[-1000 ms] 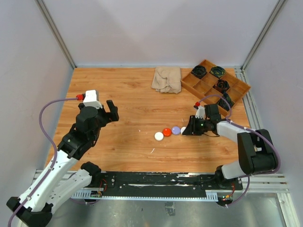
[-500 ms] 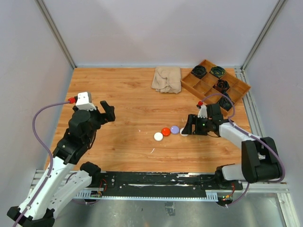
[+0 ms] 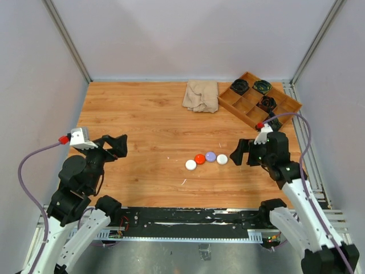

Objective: Insert the wireless bluetooth earbuds into the charging case
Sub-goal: Reset both arms

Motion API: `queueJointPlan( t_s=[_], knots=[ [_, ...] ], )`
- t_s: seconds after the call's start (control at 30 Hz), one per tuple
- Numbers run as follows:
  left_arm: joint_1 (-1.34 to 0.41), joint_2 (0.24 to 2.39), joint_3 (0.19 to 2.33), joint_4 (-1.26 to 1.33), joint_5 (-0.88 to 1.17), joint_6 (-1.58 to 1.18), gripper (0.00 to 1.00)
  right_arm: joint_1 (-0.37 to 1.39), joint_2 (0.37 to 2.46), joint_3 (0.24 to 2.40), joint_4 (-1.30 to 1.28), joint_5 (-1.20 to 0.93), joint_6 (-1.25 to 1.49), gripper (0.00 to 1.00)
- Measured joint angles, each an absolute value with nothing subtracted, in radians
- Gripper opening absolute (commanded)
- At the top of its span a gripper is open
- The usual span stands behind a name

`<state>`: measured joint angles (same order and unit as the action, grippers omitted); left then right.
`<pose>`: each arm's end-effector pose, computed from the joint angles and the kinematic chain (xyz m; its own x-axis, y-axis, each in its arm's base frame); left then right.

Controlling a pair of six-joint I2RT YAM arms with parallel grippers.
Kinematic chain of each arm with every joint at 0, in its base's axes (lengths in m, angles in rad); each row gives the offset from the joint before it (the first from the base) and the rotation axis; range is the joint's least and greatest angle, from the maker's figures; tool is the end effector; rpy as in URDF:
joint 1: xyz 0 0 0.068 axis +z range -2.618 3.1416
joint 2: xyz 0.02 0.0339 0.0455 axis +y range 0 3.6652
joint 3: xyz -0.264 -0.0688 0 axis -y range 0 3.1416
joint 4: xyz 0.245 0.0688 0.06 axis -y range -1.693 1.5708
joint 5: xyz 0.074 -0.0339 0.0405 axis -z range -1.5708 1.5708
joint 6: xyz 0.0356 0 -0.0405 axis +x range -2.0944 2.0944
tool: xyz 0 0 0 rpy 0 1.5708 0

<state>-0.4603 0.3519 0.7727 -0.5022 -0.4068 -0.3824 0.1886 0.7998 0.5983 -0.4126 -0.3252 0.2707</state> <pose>0.0758 -0.0219 0.3507 -0.0880 -0.3389 -0.9367 0.0235 0.9394 -0.3421 0.1709 0.0442 0.2505 -0.6615 0.1317 -0.7383 -0.2670 0.8786 0.3959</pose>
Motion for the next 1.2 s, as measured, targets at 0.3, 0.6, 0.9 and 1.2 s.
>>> queueJointPlan(
  t_s=[0.3, 0.6, 0.9, 1.2],
  knots=[
    [-0.46, 0.191, 0.718, -0.512, -0.417, -0.403, 0.99, 0.189, 0.394, 0.589, -0.498, -0.154, 0.289, 0.99],
    [-0.46, 0.112, 0.631, -0.528, -0.417, -0.439, 0.99, 0.189, 0.203, 0.543, -0.505, -0.059, 0.313, 0.99],
    [-0.46, 0.108, 0.627, -0.527, -0.41, -0.446, 0.99, 0.189, 0.174, 0.543, -0.506, -0.04, 0.315, 0.99],
    [-0.46, 0.109, 0.623, -0.526, -0.401, -0.445, 0.99, 0.189, 0.172, 0.543, -0.506, -0.025, 0.315, 0.99]
  ],
)
